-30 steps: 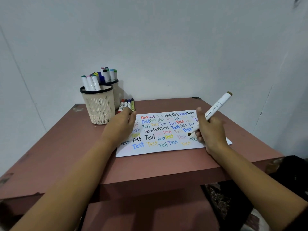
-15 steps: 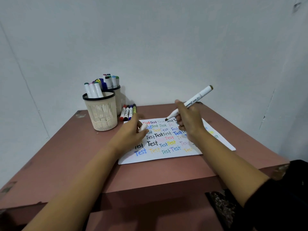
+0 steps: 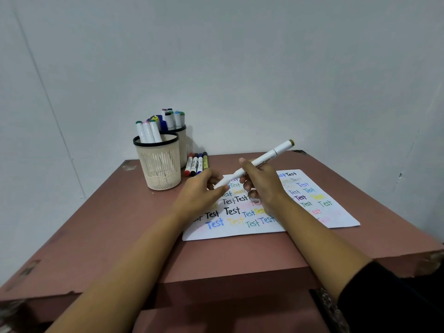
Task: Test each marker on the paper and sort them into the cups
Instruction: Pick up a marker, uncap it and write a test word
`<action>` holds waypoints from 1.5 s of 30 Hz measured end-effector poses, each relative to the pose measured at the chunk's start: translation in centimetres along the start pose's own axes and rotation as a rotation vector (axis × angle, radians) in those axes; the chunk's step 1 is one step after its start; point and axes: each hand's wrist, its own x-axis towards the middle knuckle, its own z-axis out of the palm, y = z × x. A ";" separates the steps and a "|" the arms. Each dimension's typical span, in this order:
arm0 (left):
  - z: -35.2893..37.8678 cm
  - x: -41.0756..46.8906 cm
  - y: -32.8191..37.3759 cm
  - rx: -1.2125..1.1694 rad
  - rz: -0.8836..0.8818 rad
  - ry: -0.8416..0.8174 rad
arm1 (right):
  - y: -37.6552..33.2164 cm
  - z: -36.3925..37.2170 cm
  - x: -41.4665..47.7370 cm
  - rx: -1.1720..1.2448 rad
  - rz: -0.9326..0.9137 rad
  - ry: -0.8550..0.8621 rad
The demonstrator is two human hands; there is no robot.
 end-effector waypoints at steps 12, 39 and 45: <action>0.1 -0.3 0.5 0.013 0.059 -0.061 | 0.4 0.2 0.1 0.157 0.142 -0.180; 0.8 -0.5 0.5 0.059 0.177 0.023 | 1.1 0.3 0.4 0.316 0.198 -0.241; 0.1 0.1 0.9 -0.467 -0.125 0.041 | 0.3 0.4 0.1 0.368 0.173 -0.231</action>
